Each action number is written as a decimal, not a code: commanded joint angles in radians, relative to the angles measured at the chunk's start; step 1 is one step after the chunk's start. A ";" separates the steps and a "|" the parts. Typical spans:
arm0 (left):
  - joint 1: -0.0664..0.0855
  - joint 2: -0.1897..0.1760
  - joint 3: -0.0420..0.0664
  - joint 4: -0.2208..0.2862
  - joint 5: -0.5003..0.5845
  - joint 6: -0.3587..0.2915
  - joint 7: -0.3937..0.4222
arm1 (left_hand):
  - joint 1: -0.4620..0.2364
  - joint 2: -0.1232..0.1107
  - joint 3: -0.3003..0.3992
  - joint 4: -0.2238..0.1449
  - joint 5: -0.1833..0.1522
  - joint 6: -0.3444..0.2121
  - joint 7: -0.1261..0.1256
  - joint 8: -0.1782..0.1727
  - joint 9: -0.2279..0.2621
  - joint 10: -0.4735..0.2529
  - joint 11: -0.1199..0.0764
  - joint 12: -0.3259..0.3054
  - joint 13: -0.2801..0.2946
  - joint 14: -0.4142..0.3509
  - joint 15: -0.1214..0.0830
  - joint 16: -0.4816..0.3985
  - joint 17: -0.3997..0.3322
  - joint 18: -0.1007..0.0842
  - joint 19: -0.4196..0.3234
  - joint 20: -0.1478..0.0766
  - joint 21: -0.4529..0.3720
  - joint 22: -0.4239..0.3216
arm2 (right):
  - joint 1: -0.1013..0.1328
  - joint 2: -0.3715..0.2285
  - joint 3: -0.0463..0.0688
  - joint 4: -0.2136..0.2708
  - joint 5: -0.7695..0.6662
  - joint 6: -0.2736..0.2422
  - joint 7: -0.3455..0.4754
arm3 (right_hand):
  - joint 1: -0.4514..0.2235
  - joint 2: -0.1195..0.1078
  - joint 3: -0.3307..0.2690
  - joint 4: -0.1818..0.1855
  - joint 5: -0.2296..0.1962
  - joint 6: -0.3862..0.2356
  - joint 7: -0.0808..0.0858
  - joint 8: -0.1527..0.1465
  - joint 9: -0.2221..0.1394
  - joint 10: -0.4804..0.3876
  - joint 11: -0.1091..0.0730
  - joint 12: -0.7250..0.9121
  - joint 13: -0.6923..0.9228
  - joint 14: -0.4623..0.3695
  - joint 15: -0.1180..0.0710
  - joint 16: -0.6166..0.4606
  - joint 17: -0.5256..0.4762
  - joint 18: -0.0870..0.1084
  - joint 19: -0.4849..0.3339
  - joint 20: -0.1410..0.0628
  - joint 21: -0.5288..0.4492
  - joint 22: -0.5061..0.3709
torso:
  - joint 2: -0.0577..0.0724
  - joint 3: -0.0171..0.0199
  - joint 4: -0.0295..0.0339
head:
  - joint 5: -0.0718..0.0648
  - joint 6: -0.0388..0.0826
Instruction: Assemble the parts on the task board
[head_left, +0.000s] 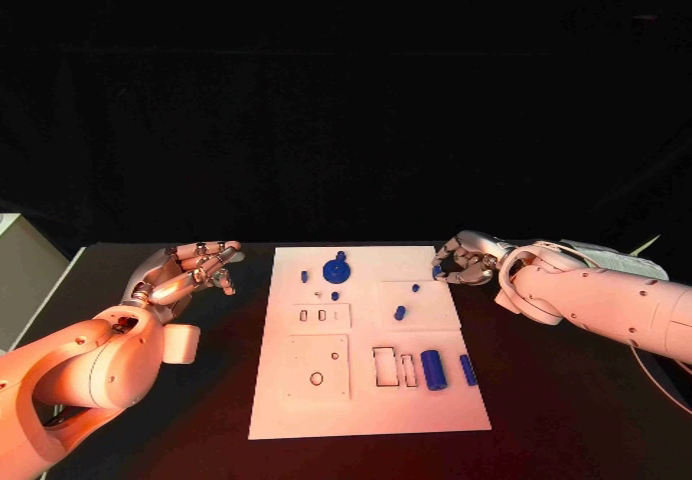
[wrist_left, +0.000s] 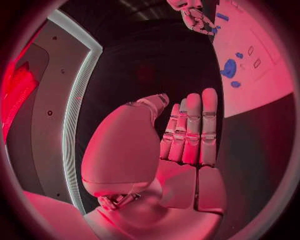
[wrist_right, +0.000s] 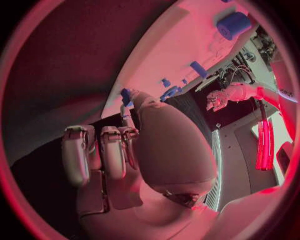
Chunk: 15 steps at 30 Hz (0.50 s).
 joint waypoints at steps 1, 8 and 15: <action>0.000 0.000 0.001 0.002 -0.001 0.015 0.005 | -0.008 0.000 0.004 0.002 -0.006 -0.006 0.002 0.006 0.001 -0.007 0.002 -0.004 0.002 -0.007 0.000 0.006 -0.001 0.014 -0.006 -0.001 0.004 0.001 | -0.002 0.003 0.000 -0.005 -0.013 0.018 -0.005 | -0.001 0.011 0.010 0.001 0.005 0.007 -0.003 0.006 0.001 0.103 -0.003 0.002 0.263 0.106 -0.005 0.004 0.263 -0.010 0.073 -0.004 0.002 0.195 | 0.000 0.0005 0.0005 | 0.000 -0.001; 0.000 -0.001 0.001 0.002 -0.001 0.015 0.003 | -0.008 0.000 0.004 0.002 -0.006 -0.006 0.002 0.006 0.001 -0.008 0.002 -0.004 0.002 -0.008 0.001 0.006 -0.001 0.014 -0.006 -0.001 0.005 0.002 | -0.002 0.007 0.000 -0.013 -0.017 0.017 -0.010 | -0.001 0.011 0.010 0.001 0.005 0.007 -0.003 0.006 0.001 0.103 -0.003 0.002 0.263 0.106 -0.005 0.004 0.263 -0.010 0.073 -0.004 0.002 0.195 | 0.001 0.0003 0.0003 | -0.001 -0.002; 0.000 -0.001 0.001 0.002 -0.001 0.014 0.002 | -0.010 -0.001 0.004 0.002 -0.006 -0.008 0.004 0.005 0.001 -0.009 0.003 -0.005 0.002 -0.008 0.001 0.006 -0.002 0.014 -0.008 -0.001 0.006 0.002 | -0.003 0.014 0.000 -0.016 -0.026 0.007 -0.015 | -0.003 0.012 0.014 0.001 0.004 0.010 -0.004 0.007 0.001 0.103 -0.004 0.002 0.263 0.106 -0.006 0.004 0.263 -0.011 0.074 -0.005 0.004 0.197 | 0.001 0.0009 -0.0001 | -0.001 -0.002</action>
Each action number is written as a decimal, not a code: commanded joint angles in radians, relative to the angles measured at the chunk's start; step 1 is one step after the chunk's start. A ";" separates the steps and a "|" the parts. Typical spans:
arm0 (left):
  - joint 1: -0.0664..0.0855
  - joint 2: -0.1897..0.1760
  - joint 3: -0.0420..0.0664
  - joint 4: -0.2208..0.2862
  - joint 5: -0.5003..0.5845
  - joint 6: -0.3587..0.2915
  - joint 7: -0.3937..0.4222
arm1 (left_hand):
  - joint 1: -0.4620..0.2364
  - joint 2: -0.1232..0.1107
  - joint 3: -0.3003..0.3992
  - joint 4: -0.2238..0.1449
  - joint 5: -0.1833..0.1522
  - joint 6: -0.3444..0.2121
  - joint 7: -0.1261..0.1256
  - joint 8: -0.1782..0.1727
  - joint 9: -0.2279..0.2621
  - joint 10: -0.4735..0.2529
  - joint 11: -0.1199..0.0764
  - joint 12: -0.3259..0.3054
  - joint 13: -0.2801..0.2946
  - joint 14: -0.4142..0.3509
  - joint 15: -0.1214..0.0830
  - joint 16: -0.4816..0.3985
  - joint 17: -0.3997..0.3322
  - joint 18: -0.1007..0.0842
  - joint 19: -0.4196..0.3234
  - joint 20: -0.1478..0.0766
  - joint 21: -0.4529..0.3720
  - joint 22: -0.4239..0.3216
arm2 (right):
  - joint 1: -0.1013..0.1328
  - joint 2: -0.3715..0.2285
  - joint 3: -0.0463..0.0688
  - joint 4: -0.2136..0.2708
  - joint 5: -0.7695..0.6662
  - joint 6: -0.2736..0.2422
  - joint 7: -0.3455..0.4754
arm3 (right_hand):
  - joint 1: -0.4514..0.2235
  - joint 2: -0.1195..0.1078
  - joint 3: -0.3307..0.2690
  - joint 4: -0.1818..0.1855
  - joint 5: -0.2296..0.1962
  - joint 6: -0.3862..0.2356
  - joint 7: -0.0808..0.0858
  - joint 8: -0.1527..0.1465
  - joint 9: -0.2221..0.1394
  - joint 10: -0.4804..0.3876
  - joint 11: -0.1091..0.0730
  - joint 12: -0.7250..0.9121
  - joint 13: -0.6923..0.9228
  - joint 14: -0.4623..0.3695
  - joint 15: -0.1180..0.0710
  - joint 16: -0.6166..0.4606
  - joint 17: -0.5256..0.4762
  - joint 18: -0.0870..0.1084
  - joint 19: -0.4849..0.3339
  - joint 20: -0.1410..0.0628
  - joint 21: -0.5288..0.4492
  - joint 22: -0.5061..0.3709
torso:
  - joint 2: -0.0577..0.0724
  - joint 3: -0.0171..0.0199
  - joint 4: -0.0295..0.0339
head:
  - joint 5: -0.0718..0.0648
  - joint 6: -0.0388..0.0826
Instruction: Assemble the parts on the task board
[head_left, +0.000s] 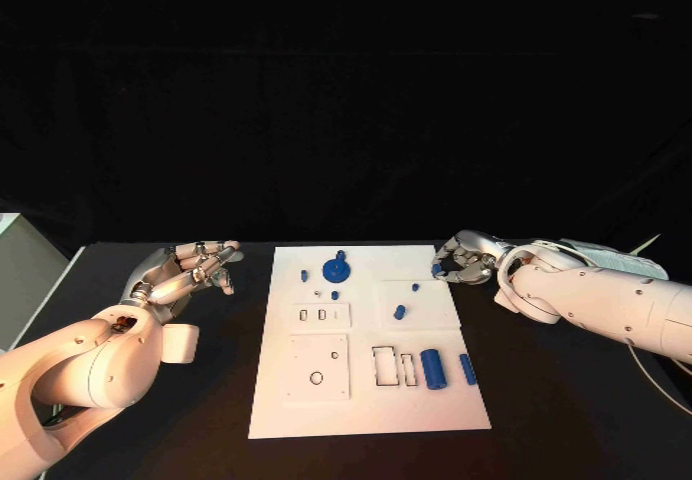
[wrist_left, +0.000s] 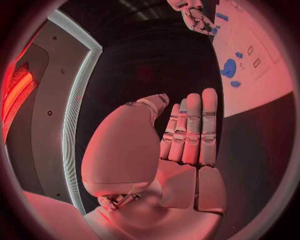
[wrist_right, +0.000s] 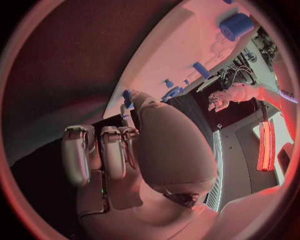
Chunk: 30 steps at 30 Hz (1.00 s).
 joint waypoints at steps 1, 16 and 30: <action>0.000 0.001 0.001 0.002 -0.001 0.014 0.003 | -0.010 -0.001 0.004 0.002 -0.006 -0.008 0.003 0.005 0.001 -0.009 0.003 -0.005 0.001 -0.008 0.001 0.006 -0.002 0.014 -0.008 -0.001 0.006 0.001 | -0.002 0.005 0.000 -0.001 -0.022 0.003 -0.007 | -0.003 0.012 0.008 0.001 0.004 0.006 -0.001 0.007 0.001 0.103 -0.004 0.002 0.263 0.106 -0.006 0.004 0.263 -0.011 0.074 -0.005 0.004 0.197 | 0.001 0.0003 -0.0002 | 0.000 0.000; 0.000 0.001 0.001 0.002 -0.001 0.013 0.002 | -0.011 -0.002 0.003 0.003 -0.006 -0.010 0.005 0.004 0.001 -0.011 0.004 -0.005 0.001 -0.008 0.002 0.007 -0.002 0.014 -0.009 0.000 0.007 0.002 | -0.005 0.011 0.000 0.023 -0.028 -0.109 -0.011 | -0.025 0.021 0.047 0.001 0.007 0.053 -0.023 0.037 0.012 0.103 -0.022 0.002 0.263 0.106 -0.025 0.004 0.263 -0.015 0.081 -0.022 0.017 0.212 | -0.001 -0.0009 0.0001 | 0.000 0.001; 0.000 0.000 0.001 0.001 -0.001 0.012 0.001 | -0.011 -0.002 0.003 0.003 -0.006 -0.010 0.005 0.004 0.001 -0.011 0.004 -0.005 0.001 -0.008 0.002 0.007 -0.002 0.014 -0.009 0.000 0.007 0.002 | 0.002 -0.009 0.004 0.160 -0.076 -0.260 -0.111 | -0.033 0.025 0.070 -0.010 0.018 0.071 -0.034 0.059 0.021 0.103 -0.034 0.002 0.263 0.106 -0.031 0.004 0.263 -0.015 0.082 -0.030 0.019 0.214 | -0.005 -0.0033 -0.0052 | 0.007 0.003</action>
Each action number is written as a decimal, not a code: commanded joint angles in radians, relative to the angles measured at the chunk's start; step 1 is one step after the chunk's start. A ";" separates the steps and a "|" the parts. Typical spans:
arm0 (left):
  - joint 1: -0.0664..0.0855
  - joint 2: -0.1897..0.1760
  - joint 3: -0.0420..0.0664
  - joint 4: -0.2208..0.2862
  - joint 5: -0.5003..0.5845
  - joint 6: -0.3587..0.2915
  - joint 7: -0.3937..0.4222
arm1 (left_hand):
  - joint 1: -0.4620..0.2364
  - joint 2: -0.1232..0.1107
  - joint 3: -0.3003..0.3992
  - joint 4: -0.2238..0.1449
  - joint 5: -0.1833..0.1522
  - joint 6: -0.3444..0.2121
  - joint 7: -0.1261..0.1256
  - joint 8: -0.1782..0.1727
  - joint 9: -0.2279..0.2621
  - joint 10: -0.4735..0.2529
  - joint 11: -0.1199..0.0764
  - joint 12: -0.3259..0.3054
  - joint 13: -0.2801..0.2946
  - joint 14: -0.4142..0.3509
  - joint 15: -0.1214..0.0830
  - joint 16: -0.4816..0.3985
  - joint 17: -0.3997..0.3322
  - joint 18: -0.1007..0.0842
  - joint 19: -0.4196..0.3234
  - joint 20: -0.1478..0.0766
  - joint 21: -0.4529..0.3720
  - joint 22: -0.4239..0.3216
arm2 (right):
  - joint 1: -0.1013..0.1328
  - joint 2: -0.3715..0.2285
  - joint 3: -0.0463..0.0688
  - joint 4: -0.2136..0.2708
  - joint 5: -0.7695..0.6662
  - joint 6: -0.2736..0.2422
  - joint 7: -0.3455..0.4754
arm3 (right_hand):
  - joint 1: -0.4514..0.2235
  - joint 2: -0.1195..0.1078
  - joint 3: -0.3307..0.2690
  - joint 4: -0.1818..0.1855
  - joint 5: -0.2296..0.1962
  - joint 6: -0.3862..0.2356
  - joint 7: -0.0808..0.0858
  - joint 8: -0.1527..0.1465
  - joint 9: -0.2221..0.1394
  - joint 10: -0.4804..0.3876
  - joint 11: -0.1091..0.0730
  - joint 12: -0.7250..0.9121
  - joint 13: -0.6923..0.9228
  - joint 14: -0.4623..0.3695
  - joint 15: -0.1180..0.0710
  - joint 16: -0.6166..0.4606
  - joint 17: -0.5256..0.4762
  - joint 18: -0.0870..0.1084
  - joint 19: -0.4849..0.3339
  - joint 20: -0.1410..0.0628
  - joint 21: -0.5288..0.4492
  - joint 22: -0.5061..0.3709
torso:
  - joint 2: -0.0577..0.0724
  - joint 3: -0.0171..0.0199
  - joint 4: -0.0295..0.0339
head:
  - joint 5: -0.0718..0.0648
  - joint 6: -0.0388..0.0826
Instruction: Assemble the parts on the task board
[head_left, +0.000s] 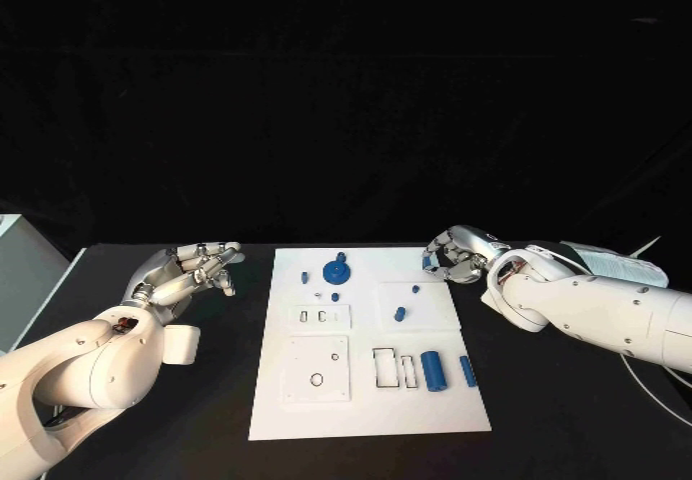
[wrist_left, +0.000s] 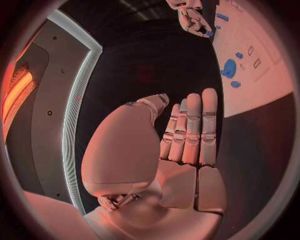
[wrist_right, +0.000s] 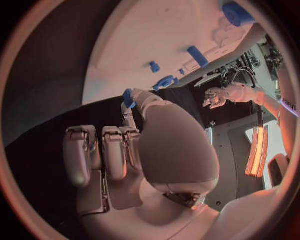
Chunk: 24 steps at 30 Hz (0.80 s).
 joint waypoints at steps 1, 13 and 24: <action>0.000 0.002 0.001 0.000 -0.001 0.013 0.003 | -0.011 -0.002 0.003 0.003 -0.006 -0.006 0.001 0.004 0.002 -0.007 0.001 -0.005 0.001 -0.005 -0.001 0.007 -0.001 0.014 -0.009 0.000 0.004 0.001 | 0.005 0.002 0.002 0.051 -0.036 -0.073 -0.080 | -0.012 0.000 0.006 0.000 -0.002 0.010 -0.001 0.006 0.006 0.105 -0.005 0.002 0.263 0.104 -0.004 0.004 0.263 -0.015 0.080 -0.006 0.003 0.214 | -0.003 -0.0015 -0.0033 | 0.003 0.000; 0.000 0.012 0.001 -0.005 -0.001 0.016 -0.007 | -0.012 -0.001 0.004 0.003 -0.006 -0.008 0.002 0.003 0.002 -0.009 0.002 -0.005 0.001 -0.006 0.000 0.008 -0.002 0.014 -0.011 0.001 0.006 0.002 | 0.004 0.101 -0.002 0.237 -0.070 -0.083 -0.301 | -0.023 -0.005 0.007 0.000 -0.010 0.004 -0.001 0.007 0.007 0.105 -0.005 0.002 0.263 0.104 -0.003 0.004 0.263 -0.013 0.077 -0.007 -0.005 0.207 | -0.010 -0.0051 -0.0021 | 0.020 -0.009; 0.001 0.027 0.000 -0.010 -0.002 0.015 -0.013 | -0.012 -0.001 0.004 0.003 -0.006 -0.008 0.002 0.003 0.002 -0.009 0.002 -0.005 0.001 -0.006 0.000 0.008 -0.002 0.014 -0.011 0.001 0.006 0.002 | -0.019 0.197 -0.016 0.296 -0.157 -0.051 -0.473 | -0.023 -0.006 0.010 -0.002 -0.008 0.003 -0.002 0.008 0.007 0.105 -0.006 0.002 0.263 0.104 -0.003 0.004 0.263 -0.013 0.076 -0.007 -0.007 0.205 | -0.011 -0.0117 -0.0035 | 0.029 -0.019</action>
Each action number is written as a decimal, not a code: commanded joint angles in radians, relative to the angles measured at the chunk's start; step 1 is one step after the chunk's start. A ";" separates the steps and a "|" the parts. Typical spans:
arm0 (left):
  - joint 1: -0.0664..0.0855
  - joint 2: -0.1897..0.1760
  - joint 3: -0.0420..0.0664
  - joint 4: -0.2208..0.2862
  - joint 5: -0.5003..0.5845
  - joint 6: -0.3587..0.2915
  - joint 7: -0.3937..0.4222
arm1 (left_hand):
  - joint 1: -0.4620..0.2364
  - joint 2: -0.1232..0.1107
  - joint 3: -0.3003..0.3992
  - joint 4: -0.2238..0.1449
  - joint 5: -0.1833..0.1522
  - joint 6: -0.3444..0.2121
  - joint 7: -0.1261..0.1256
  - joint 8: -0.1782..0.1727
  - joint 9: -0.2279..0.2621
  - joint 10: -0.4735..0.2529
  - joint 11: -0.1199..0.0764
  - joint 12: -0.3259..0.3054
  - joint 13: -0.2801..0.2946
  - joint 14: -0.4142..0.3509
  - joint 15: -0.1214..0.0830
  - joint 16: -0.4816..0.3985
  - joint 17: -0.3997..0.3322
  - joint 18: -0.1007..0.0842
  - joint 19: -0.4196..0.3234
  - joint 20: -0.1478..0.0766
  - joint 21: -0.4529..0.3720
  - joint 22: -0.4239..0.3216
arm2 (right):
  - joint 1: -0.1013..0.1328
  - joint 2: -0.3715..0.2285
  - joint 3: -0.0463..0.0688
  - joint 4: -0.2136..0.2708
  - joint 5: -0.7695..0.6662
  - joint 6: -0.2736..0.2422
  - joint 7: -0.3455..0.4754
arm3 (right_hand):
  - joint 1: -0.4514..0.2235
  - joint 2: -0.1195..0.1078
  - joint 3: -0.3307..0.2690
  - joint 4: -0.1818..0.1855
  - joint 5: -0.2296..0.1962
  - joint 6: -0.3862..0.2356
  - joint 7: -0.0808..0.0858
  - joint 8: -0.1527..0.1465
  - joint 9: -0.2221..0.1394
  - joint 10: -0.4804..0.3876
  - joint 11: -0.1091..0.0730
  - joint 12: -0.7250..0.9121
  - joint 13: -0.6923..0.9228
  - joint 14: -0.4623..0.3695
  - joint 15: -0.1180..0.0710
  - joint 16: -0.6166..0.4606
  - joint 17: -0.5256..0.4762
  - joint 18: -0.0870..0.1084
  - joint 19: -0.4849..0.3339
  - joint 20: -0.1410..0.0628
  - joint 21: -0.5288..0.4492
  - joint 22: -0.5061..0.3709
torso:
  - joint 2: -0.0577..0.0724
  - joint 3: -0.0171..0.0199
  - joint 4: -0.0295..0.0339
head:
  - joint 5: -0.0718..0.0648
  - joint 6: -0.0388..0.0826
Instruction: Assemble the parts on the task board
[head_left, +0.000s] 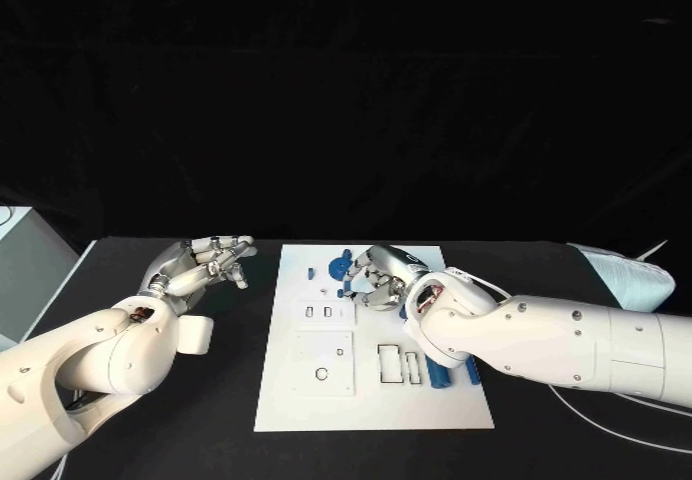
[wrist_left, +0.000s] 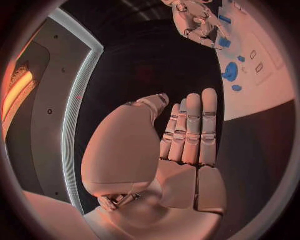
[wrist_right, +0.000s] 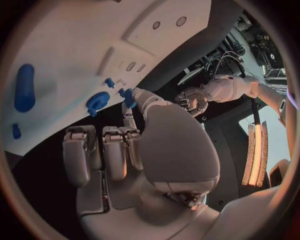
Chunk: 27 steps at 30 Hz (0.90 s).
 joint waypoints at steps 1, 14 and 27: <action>0.000 0.009 0.001 -0.001 -0.002 0.015 -0.002 | -0.012 -0.001 0.004 0.003 -0.006 -0.005 -0.001 0.003 0.001 -0.005 -0.002 -0.005 0.001 -0.006 0.000 0.003 -0.001 0.014 -0.004 0.001 0.007 0.001 | -0.009 0.018 -0.003 0.006 -0.069 0.019 -0.127 | -0.006 -0.002 0.007 0.000 0.000 0.000 0.001 0.004 0.002 0.104 -0.006 0.002 0.263 0.104 -0.003 0.004 0.263 -0.012 0.075 -0.007 -0.007 0.204 | -0.001 -0.0029 0.0016 | 0.003 -0.006; 0.000 0.011 0.001 0.000 -0.003 0.016 -0.007 | -0.012 -0.001 0.004 0.003 -0.006 -0.005 -0.001 0.003 0.001 -0.005 -0.002 -0.005 0.001 -0.006 0.000 0.003 -0.001 0.014 -0.004 0.001 0.007 0.001 | -0.036 0.080 -0.010 -0.004 -0.133 0.025 -0.189 | -0.008 -0.005 0.008 -0.001 -0.002 -0.001 0.002 0.005 0.002 0.104 -0.005 0.002 0.263 0.104 -0.003 0.004 0.263 -0.012 0.075 -0.007 -0.008 0.204 | 0.000 -0.0006 0.0025 | 0.005 -0.012; 0.000 0.002 0.001 0.004 -0.003 0.016 -0.007 | -0.012 -0.001 0.004 0.003 -0.006 -0.005 -0.001 0.003 0.001 -0.005 -0.002 -0.005 0.001 -0.006 0.000 0.003 -0.001 0.014 -0.004 0.001 0.007 0.001 | -0.047 0.101 -0.012 -0.010 -0.194 0.030 -0.207 | -0.010 -0.009 0.008 -0.003 -0.002 -0.002 0.002 0.007 0.003 0.104 -0.005 0.002 0.263 0.104 -0.003 0.004 0.263 -0.012 0.075 -0.007 -0.008 0.204 | 0.001 0.0024 -0.0009 | 0.004 -0.026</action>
